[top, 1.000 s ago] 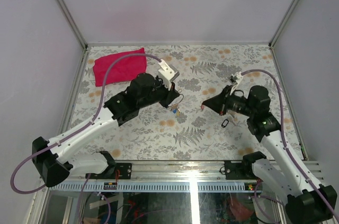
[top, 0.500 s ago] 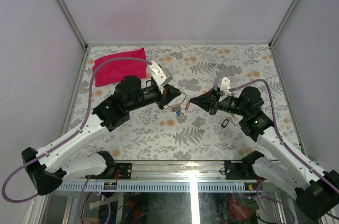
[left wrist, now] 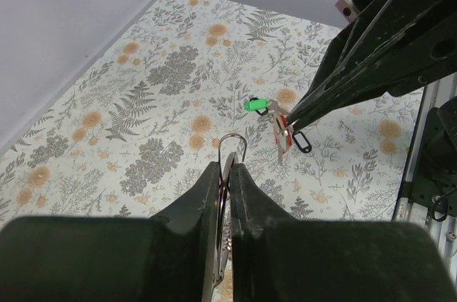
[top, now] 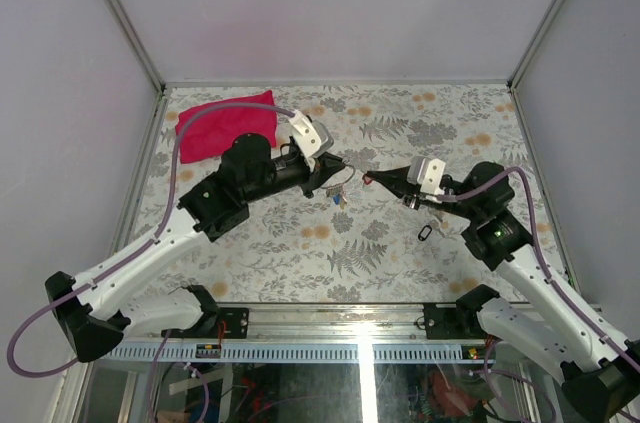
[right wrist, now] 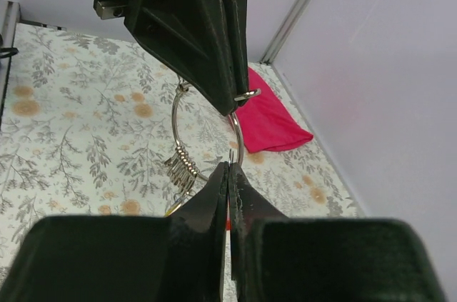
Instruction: Put the keys on the keyring
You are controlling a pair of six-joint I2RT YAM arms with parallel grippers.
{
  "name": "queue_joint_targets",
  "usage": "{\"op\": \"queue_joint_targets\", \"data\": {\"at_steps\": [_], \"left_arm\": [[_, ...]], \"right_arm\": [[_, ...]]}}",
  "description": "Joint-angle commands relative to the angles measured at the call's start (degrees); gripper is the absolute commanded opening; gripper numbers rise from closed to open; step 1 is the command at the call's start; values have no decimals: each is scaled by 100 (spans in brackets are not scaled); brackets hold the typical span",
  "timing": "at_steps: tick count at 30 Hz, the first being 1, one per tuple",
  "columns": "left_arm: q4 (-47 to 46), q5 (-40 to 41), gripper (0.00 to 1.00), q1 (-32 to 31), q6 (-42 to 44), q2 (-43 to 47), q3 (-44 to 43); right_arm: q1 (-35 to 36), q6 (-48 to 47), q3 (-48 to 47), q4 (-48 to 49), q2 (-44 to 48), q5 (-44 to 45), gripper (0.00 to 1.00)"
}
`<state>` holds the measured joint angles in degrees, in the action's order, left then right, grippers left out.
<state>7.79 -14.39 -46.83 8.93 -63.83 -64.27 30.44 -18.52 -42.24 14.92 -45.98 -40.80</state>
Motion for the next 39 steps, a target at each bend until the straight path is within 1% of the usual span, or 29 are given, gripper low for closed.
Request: {"op": "queue_joint_targets", "data": {"at_steps": [1, 7, 16, 29, 39], "left_arm": [[-259, 29, 0, -4, 110, -18, -156], [-268, 88, 0, -5, 109, -31, -118], [-205, 67, 0, 0, 152, -80, -122], [-182, 163, 0, -2, 195, -68, -83], [-149, 104, 0, -6, 198, -88, -95]], "right_arm": [[63, -626, -399, -94, 77, 129, 0], [286, -765, -585, -64, -161, 143, 0], [701, -1009, -766, 30, -518, 497, 0], [777, -1115, -742, 152, -482, 755, 0], [784, -979, -734, 319, -490, 802, 0]]}}
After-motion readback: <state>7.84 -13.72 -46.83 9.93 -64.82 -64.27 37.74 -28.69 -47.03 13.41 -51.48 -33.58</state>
